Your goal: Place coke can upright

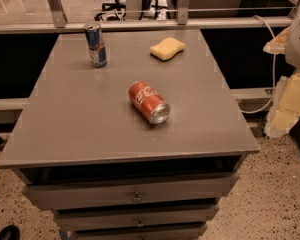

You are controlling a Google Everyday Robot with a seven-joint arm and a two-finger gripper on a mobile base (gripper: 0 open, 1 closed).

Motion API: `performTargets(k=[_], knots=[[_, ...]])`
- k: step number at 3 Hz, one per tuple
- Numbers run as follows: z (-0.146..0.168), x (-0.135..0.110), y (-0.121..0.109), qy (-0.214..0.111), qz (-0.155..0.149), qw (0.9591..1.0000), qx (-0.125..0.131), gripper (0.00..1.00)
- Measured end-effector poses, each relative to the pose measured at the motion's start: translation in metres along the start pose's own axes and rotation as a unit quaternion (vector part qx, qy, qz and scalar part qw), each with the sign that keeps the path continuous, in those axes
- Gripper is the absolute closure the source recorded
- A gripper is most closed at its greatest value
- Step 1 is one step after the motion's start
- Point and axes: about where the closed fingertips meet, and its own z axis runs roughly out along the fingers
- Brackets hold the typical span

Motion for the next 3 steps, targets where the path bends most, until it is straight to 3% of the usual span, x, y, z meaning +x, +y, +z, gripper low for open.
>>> performTargets(k=[1,2,3], knots=[[0.000,0.000,0.000,0.000,0.000,1.0000,0.000,0.00],[-0.006,-0.007,-0.014,0.002,-0.001,0.9999,0.016,0.00],[0.007,-0.034,-0.040,-0.009,0.001,0.9995,0.030,0.00]])
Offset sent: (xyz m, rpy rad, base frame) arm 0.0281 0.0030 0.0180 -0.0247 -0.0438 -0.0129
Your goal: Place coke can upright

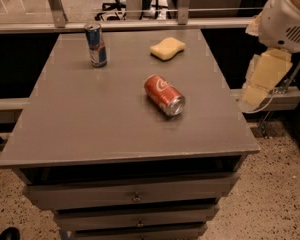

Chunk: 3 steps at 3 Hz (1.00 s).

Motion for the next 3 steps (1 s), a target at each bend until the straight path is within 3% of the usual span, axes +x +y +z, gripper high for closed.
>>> performTargets(k=[1,2,3], knots=[[0.034,-0.024,-0.032,-0.007,0.025,0.9997,0.002,0.00],[0.066,-0.034,-0.053,-0.016,0.076,0.9969,-0.009,0.00],[0.092,-0.047,-0.050,-0.027,0.130,0.9905,-0.035,0.00]])
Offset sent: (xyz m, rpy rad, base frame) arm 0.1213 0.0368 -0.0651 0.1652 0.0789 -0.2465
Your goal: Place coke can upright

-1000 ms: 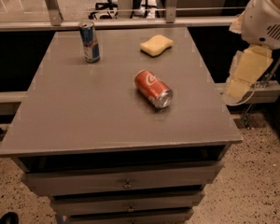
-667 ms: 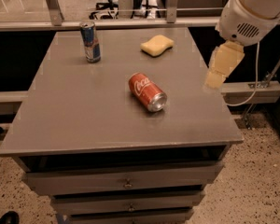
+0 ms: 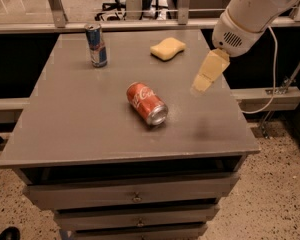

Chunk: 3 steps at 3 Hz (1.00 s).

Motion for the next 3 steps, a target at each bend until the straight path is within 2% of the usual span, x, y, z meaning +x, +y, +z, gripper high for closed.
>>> performTargets(k=[1,2,3], knots=[[0.019,-0.013,0.016,-0.005,0.033,0.9990,-0.028,0.00],[0.034,-0.033,0.044,-0.013,0.050,0.9970,-0.058,0.00],[0.049,-0.057,0.072,-0.016,0.049,0.9959,-0.075,0.00]])
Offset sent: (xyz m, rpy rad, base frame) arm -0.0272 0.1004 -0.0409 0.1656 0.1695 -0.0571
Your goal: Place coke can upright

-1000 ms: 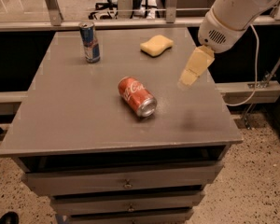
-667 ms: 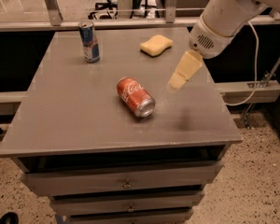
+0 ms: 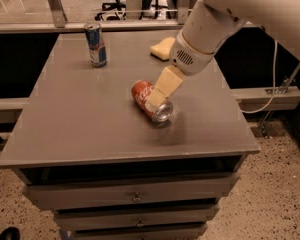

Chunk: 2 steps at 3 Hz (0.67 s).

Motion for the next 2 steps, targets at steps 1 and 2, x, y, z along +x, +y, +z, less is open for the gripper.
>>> performTargets(k=[1,2], knots=[[0.019,-0.023,0.016,-0.003,-0.001,1.0000,-0.005,0.00],[0.029,-0.044,0.024,-0.003,0.002,1.0000,0.001,0.00]])
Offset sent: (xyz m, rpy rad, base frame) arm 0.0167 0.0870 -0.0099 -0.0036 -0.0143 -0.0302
